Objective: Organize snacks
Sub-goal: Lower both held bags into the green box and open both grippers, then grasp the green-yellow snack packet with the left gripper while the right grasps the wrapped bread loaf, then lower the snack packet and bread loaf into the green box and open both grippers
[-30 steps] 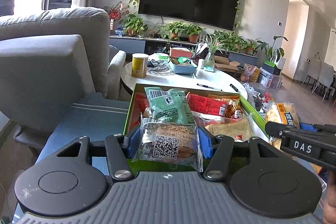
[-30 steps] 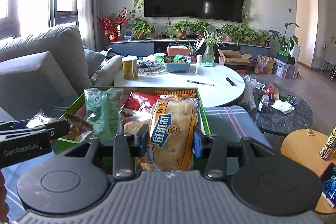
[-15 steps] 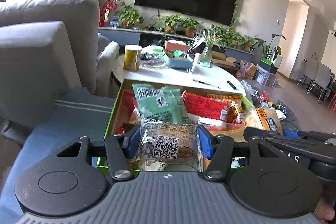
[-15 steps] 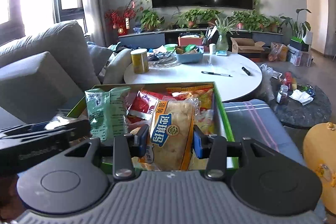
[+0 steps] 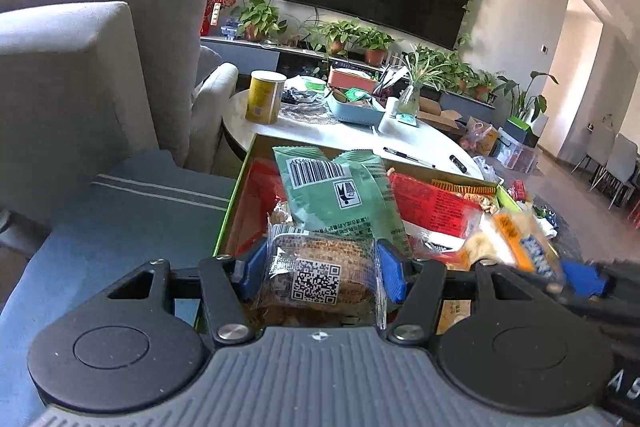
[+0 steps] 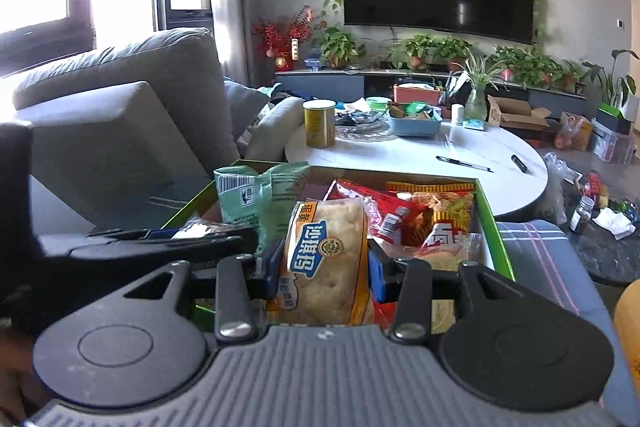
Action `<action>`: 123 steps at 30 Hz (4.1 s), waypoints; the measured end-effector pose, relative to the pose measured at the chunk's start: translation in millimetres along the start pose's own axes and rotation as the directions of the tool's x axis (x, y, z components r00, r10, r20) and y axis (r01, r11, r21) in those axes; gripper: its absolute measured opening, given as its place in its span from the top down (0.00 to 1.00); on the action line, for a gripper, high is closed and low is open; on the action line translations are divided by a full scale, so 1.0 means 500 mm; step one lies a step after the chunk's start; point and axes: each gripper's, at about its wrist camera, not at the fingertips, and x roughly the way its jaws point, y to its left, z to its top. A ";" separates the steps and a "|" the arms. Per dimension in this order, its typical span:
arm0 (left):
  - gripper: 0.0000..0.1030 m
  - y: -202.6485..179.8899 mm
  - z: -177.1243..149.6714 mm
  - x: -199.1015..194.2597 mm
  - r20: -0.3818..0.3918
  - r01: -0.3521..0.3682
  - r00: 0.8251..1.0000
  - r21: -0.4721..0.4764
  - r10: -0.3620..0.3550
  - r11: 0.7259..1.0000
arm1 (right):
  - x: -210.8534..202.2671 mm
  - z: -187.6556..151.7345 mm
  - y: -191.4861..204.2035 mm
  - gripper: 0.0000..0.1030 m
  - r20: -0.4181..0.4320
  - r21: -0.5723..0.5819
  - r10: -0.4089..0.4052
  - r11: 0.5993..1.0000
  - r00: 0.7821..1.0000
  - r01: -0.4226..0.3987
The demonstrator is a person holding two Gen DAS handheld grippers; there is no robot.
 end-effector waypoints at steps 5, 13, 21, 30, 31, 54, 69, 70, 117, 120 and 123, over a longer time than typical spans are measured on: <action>0.30 0.019 0.021 -0.028 0.045 0.029 0.999 -0.073 -0.026 0.997 | 0.020 0.000 -0.033 0.13 -0.050 0.102 0.152 0.984 0.987 -0.146; 0.25 0.040 0.053 -0.121 0.135 0.056 0.990 -0.039 -0.050 0.998 | -0.014 0.000 -0.043 0.12 -0.029 0.155 0.153 0.977 0.988 -0.146; 0.23 0.063 -0.003 -0.184 0.099 0.003 0.995 0.017 -0.004 1.000 | -0.115 -0.027 -0.070 0.11 0.001 0.103 0.067 0.992 0.998 -0.066; 0.23 0.079 -0.065 -0.200 0.018 -0.099 0.995 0.018 0.099 0.995 | -0.068 -0.114 0.003 0.11 -0.161 0.139 -0.077 0.985 0.984 0.100; 0.23 0.082 -0.068 -0.206 0.023 -0.110 0.994 0.023 0.110 0.994 | -0.061 -0.120 0.011 0.11 -0.168 0.181 -0.115 0.973 0.979 0.146; 0.22 0.047 -0.121 -0.090 -0.181 -0.060 0.980 0.129 0.082 0.990 | -0.172 -0.171 0.072 0.20 -0.119 0.036 -0.252 0.966 0.960 0.258; 0.54 0.028 -0.134 -0.207 -0.075 -0.062 0.995 0.130 0.072 0.990 | -0.217 -0.132 0.066 0.20 -0.037 0.017 -0.209 0.978 0.977 0.210; 0.54 0.027 -0.130 -0.221 -0.061 -0.057 0.996 0.122 0.064 0.991 | -0.217 -0.129 0.069 0.19 -0.030 0.006 -0.220 0.975 0.975 0.221; 0.53 -0.070 0.072 -0.181 0.077 0.035 0.996 0.119 -0.045 0.992 | -0.110 0.023 -0.001 0.19 0.067 0.023 -0.264 0.965 0.962 0.263; 0.53 -0.064 0.073 -0.159 0.061 0.030 0.997 0.110 -0.036 0.993 | -0.096 0.023 0.000 0.19 0.056 0.023 -0.262 0.965 0.963 0.261; 0.53 -0.062 0.074 -0.140 0.053 0.028 0.998 0.104 -0.034 0.994 | -0.081 0.023 -0.006 0.19 0.049 0.018 -0.262 0.965 0.964 0.261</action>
